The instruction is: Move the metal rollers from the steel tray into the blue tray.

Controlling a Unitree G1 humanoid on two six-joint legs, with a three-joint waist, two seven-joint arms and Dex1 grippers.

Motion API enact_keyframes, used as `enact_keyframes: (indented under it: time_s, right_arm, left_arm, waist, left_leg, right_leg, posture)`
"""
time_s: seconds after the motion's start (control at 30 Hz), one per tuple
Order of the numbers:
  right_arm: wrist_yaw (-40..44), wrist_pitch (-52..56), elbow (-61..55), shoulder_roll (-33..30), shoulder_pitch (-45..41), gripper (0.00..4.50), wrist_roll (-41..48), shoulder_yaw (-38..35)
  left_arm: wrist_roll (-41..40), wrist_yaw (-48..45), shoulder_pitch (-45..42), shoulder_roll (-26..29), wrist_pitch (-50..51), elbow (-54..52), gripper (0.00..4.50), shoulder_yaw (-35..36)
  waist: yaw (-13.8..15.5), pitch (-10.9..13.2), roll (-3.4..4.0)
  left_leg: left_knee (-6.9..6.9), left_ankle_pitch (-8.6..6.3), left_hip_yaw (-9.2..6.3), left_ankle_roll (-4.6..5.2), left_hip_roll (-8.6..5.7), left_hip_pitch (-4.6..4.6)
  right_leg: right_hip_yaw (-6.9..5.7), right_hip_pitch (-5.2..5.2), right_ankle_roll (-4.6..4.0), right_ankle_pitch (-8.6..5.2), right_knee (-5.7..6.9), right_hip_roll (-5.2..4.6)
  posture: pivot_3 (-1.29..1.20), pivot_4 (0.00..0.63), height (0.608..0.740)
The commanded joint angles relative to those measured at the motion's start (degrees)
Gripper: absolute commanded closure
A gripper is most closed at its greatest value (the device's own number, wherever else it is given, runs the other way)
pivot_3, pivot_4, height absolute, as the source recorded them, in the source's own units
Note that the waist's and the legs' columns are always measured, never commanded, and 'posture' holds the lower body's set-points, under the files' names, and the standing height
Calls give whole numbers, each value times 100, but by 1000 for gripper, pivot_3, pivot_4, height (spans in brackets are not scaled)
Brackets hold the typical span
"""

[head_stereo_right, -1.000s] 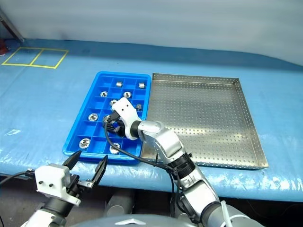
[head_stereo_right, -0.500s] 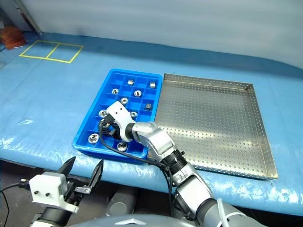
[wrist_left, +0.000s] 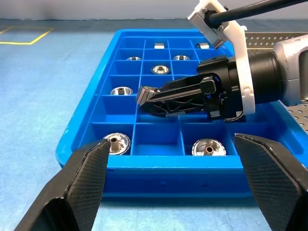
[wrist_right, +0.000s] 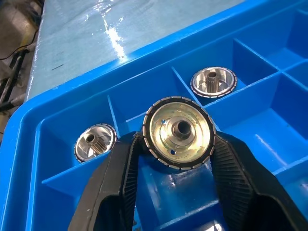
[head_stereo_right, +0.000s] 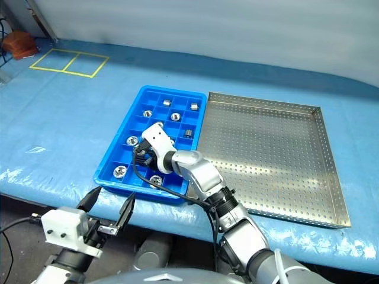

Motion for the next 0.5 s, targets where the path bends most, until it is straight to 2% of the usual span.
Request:
enact_keyframes:
  time_s: [0.03, 0.13, 0.17, 0.37, 0.5]
  right_arm:
    - [-96, 158, -279, -90, 83, 1041, -29, -118]
    - [-180, 305, -558, -145, 143, 94, 42, -236]
    - [-206, 365, -660, -150, 164, 17, 70, -277]
    - [-181, 659, -1680, -363, 385, 17, 288, -472]
    - [-245, 682, -2365, -680, 638, 17, 339, -673]
  left_arm:
    - [-130, -109, -41, 110, 36, -51, 0, 85]
    - [-251, -199, -227, 206, 130, 4, 0, 229]
    - [-291, -239, -287, 247, 169, 20, 0, 285]
    - [-724, -449, -936, 522, 473, 153, 0, 867]
    - [-946, -490, -1794, 771, 826, 440, 0, 1226]
  waist:
    - [-25, 0, 0]
    - [-83, -1, 2]
    - [-113, -2, 2]
    - [-419, -2, 3]
    - [-669, -6, 4]
  left_leg:
    - [0, 0, 0, 0, 0, 0]
    - [2, 0, 0, 0, 0, 2]
    - [3, 1, -1, 0, 0, 1]
    - [5, 1, 0, -1, 0, 0]
    - [5, 2, -3, -1, 1, 2]
  right_leg:
    - [0, 0, 0, 0, 0, 0]
    - [0, 0, 0, 0, 2, 0]
    - [-1, 1, 0, 0, 3, 0]
    - [0, 4, 0, 1, 4, -1]
    - [-2, 8, 0, 2, 9, 0]
  posture:
    - [426, 150, 740]
    - [382, 150, 740]
    - [361, 150, 740]
    - [234, 150, 740]
    - [142, 150, 740]
